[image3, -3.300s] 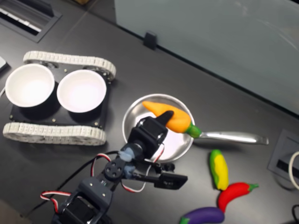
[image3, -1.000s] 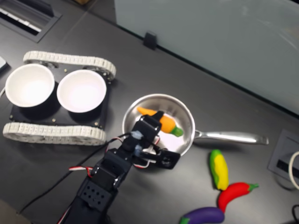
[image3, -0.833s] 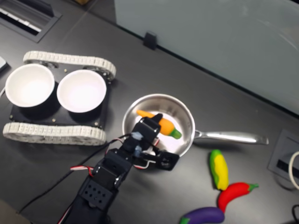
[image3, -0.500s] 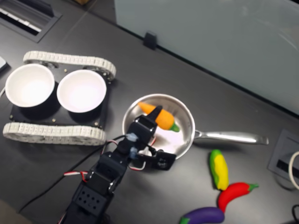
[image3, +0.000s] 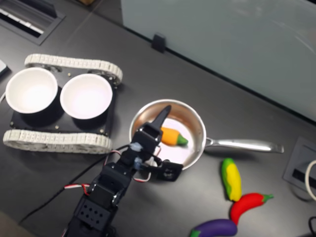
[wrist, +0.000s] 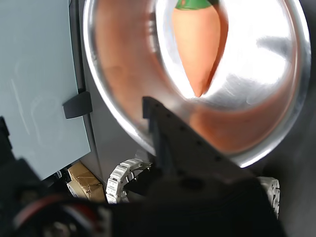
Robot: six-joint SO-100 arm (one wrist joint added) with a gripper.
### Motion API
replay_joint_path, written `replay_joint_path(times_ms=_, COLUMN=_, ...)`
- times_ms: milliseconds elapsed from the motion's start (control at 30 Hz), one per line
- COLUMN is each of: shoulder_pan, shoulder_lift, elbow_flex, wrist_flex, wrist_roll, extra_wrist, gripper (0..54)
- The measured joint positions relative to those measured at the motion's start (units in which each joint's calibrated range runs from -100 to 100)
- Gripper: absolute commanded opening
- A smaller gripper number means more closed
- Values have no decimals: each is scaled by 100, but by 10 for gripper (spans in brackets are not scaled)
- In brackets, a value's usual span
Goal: Pick up the carrot and place them in the pan
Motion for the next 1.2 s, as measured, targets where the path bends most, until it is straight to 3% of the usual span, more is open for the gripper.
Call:
replay_joint_path(times_ms=333, shoulder_pan=11, shoulder_lift=-362, elbow_flex=72, wrist_flex=8, wrist_roll=-10, extra_wrist=0, gripper=439)
replay_joint_path(times_ms=500, shoulder_pan=11, shoulder_lift=-581, elbow_flex=226, wrist_flex=8, wrist_roll=-10, extra_wrist=0, gripper=407)
replay_joint_path(times_ms=767, shoulder_pan=11, shoulder_lift=-993, elbow_flex=462, wrist_flex=8, wrist_roll=78, extra_wrist=0, gripper=294)
replay_joint_path(times_ms=1033, shoulder_pan=11, shoulder_lift=-1768, elbow_flex=787, wrist_flex=-9, wrist_roll=107, extra_wrist=0, gripper=143)
replay_joint_path(times_ms=1200, shoulder_pan=11, shoulder_lift=-2189, elbow_flex=842, wrist_flex=-9, wrist_roll=107, extra_wrist=0, gripper=111)
